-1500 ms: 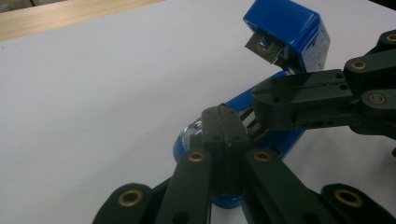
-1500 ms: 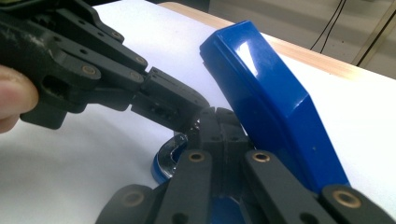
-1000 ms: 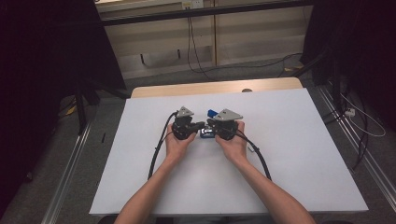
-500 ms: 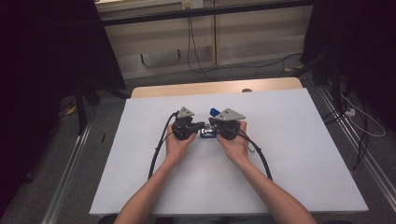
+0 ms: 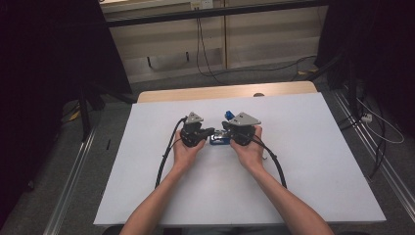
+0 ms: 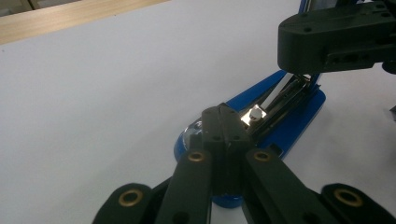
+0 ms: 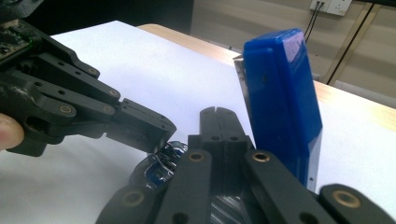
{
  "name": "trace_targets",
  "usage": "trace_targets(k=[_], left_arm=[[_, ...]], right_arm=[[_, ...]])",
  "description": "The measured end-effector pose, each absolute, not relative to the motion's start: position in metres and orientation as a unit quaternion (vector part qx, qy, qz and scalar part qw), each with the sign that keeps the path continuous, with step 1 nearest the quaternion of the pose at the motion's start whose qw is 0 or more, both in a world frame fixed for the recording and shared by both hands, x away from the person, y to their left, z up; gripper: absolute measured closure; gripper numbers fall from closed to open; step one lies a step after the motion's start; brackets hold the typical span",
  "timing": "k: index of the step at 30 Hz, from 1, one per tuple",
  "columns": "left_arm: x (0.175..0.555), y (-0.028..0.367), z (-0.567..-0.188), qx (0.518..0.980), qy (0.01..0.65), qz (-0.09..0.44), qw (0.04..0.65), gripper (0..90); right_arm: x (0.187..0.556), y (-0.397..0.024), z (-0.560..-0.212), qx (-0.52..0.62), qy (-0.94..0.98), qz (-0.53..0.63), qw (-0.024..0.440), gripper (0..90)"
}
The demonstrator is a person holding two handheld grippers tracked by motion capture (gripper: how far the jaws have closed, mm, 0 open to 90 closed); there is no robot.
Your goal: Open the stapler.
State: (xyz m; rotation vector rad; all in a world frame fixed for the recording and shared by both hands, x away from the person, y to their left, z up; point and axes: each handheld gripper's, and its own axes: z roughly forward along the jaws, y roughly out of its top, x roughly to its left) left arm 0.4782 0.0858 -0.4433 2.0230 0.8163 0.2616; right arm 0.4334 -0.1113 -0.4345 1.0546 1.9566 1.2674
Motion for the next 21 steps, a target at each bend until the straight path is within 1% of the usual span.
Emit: trace_targets(k=[21], left_arm=[[0.478, 0.086, -0.444, 0.820, 0.328, 0.108, 0.455, 90.0]], right_arm=[[0.432, -0.125, -0.428, 0.400, 0.725, 0.473, 0.300, 90.0]])
